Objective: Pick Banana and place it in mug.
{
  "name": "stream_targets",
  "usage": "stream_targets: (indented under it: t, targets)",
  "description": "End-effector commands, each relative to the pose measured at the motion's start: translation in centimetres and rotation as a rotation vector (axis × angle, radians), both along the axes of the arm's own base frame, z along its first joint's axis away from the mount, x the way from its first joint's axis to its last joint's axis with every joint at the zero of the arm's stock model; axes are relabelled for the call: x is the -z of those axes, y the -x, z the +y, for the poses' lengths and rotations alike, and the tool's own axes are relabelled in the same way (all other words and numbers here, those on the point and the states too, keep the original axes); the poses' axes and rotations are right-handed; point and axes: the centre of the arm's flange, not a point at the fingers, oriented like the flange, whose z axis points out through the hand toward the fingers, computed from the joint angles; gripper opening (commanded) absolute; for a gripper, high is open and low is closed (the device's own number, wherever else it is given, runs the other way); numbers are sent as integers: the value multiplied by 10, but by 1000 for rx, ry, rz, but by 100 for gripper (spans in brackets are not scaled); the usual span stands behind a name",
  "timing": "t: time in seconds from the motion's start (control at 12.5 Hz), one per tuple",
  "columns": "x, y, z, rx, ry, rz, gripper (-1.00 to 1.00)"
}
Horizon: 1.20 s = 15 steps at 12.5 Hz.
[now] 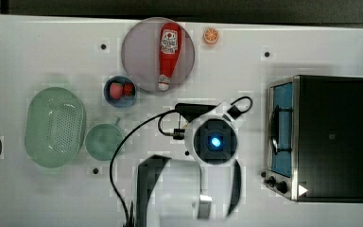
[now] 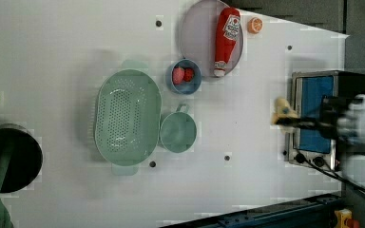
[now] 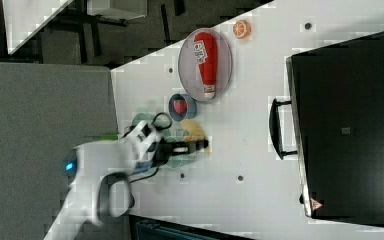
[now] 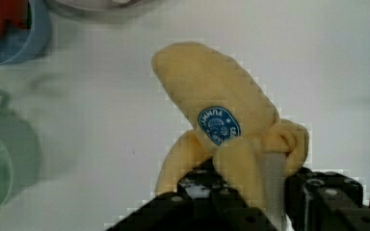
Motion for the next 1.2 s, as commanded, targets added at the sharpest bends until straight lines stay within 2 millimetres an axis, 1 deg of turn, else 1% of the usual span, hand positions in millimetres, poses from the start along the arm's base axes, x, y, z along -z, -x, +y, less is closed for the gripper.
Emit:
stream_targets:
  t: [0.08,0.16,0.24,0.32,0.48,0.72,0.88,0.96,1.04,1.2]
  targets:
    - [-64,6,-12,7,-3,-25,-46]
    - [-77,13,-6,-4,-6,3,-46]
    - [-85,20,8,-22,-4,40,-46]
    - [-90,24,28,-29,6,65,-46]
    - [-89,26,76,-3,40,74,-46]
    - [-77,34,154,96,76,74,-46]
    - [-62,44,200,190,46,106,-46]
    - [-54,46,217,230,24,108,-46]
    - [-46,45,231,257,9,99,-46]
    - [-25,37,247,283,-16,80,-46]
